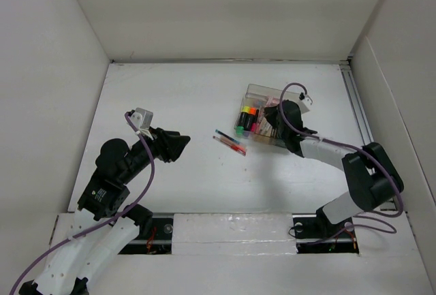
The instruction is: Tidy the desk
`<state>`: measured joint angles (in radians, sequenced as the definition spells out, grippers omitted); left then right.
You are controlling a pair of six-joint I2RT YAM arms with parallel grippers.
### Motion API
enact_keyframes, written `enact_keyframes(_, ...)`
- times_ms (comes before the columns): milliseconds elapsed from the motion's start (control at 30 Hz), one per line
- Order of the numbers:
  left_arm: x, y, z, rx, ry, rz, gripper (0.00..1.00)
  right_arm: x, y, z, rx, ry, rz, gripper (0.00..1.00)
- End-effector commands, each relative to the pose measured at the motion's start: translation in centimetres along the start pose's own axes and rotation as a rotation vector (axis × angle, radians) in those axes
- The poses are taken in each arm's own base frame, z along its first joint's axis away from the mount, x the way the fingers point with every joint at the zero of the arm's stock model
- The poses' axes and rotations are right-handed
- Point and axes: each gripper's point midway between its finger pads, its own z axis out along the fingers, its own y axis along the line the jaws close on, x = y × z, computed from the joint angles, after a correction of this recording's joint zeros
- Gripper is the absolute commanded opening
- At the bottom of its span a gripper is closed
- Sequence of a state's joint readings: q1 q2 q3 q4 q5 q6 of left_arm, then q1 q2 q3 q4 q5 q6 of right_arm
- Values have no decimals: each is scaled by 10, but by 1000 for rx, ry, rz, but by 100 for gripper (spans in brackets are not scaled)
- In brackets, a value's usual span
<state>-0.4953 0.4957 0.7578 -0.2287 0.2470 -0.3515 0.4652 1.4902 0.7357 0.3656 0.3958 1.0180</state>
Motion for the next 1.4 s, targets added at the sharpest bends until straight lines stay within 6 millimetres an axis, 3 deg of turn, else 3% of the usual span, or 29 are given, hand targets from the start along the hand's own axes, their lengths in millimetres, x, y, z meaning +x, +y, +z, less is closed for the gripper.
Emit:
enact_keyframes(0,-13,-7,1,27,-38,20,42,-11,5,16,15,-30,36,0)
enact_keyframes(167,-14,-7,-1,28,-44,20,42,-4,-7,29,64,-7,24,0)
enact_keyframes(433,-15,-8,-2,30,-49,21,42,-2,-17,32,105,-20,35,2)
enact_keyframes(567,-14,-7,-1,29,-43,20,42,-5,-17,32,116,-26,35,24)
enact_keyframes(700,-14,-7,-1,30,-45,20,42,-6,-12,26,104,-30,37,38)
enact_keyframes(767,-13,-7,-1,27,-43,20,42,-6,-8,21,94,-28,29,42)
enact_keyframes(900,-14,-7,-1,30,-48,20,42,-1,18,0,21,-17,-13,43)
enact_keyframes(1033,-14,-7,-2,28,-47,21,42,20,41,-24,-44,12,-48,38)
enact_keyframes(1133,-15,-7,-2,28,-49,21,42,49,47,-38,-93,88,-90,1)
enact_keyframes(1233,-15,-8,-2,30,-49,21,42,84,46,-51,-137,180,-179,0)
enact_keyframes(1267,-15,-8,-2,32,-50,22,42,104,44,-57,-145,220,-219,0)
enact_keyframes(1367,-15,-9,-3,35,-49,19,42,133,36,-63,-134,280,-305,2)
